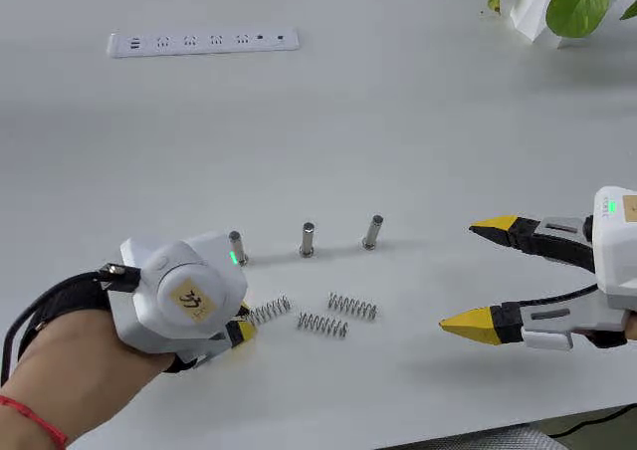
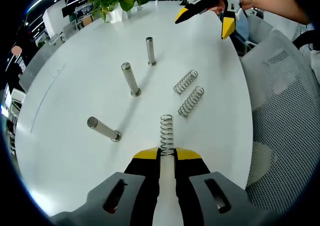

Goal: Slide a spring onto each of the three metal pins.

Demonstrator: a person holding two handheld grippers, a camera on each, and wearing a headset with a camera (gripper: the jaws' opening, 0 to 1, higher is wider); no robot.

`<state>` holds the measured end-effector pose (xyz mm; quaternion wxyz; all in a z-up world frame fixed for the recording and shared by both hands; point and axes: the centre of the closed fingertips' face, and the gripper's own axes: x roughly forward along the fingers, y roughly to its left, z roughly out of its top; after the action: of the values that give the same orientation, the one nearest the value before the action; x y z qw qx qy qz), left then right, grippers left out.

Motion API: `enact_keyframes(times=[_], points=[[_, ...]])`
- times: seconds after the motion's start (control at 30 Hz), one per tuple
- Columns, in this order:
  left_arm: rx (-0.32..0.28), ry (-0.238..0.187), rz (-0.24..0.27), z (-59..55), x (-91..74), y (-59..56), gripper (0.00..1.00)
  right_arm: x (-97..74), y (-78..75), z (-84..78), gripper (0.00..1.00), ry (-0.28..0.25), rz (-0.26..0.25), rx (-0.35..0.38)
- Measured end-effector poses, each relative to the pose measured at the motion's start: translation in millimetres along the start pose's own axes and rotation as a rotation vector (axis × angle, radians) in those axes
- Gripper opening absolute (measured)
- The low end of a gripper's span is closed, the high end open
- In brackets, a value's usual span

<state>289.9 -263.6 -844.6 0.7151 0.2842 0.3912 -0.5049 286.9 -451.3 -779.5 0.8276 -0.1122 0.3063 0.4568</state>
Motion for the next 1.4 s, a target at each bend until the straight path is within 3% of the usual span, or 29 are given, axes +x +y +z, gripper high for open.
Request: enact_keyframes(times=[0.33,0.77,1.1,1.33,1.4], points=[[-0.001,-0.010,-0.001,-1.0,-0.2,-0.1,0.07,0.6,1.5,-0.9,0.71,0.000,0.000,0.002],[-0.048,-0.053,-0.016,0.1,-6.6,-3.4,0.06,3.0,6.3,2.9,0.71,0.000,0.011,-0.001],[-0.068,-0.124,-0.012,9.1,-25.2,-5.3,0.06,0.8,9.6,14.1,0.71,-0.004,0.021,-0.025],[-0.083,-0.198,-0.003,21.3,-43.5,-6.4,0.06,0.2,15.9,30.3,0.69,-0.016,0.037,-0.055],[-0.100,-0.236,-0.005,27.4,-48.9,-6.8,0.06,1.0,19.3,36.0,0.69,-0.021,0.046,-0.065]])
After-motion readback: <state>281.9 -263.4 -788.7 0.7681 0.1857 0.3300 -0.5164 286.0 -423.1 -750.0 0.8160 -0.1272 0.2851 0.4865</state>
